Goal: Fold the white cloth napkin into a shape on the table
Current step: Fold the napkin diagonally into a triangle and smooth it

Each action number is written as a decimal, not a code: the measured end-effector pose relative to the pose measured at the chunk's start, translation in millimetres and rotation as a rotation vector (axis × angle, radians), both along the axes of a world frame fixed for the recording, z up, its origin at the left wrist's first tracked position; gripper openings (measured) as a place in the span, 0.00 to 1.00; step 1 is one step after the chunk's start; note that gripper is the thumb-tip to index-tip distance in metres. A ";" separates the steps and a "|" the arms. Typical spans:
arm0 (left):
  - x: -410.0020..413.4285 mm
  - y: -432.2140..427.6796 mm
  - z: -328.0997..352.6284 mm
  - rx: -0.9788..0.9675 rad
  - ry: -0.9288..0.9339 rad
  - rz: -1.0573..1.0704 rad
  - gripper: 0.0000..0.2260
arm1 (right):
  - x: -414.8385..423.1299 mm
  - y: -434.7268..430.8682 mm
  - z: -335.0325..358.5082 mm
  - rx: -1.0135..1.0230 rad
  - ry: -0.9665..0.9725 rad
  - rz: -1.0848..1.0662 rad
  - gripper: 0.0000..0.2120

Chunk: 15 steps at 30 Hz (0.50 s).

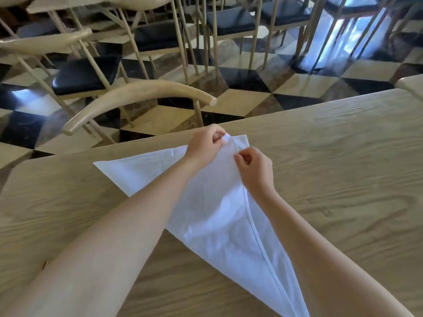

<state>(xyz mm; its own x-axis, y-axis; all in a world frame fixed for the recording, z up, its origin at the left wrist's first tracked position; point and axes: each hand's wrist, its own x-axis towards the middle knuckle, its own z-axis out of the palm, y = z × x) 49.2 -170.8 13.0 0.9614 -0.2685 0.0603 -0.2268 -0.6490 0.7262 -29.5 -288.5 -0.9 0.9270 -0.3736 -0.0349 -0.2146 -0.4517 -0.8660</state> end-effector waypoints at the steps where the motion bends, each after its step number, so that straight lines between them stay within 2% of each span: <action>1: 6.7 -5.3 -4.4 0.004 0.012 -0.004 0.05 | 6.1 -4.0 -4.9 -0.022 0.019 -0.016 0.05; 8: 44.7 -38.1 -27.8 0.015 0.083 -0.019 0.04 | 37.1 -19.1 -33.5 -0.289 0.106 -0.181 0.07; 15: 60.4 -53.1 -44.8 0.084 0.057 -0.055 0.04 | 40.2 -24.2 -43.0 -0.438 0.134 -0.207 0.05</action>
<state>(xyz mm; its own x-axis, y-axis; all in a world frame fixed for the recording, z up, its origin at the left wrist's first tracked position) 109.6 -223.9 -31.8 0.9464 -0.3224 -0.0186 -0.2235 -0.6957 0.6827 10.7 -312.7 -43.9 0.8297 -0.5557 0.0530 -0.4346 -0.7027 -0.5634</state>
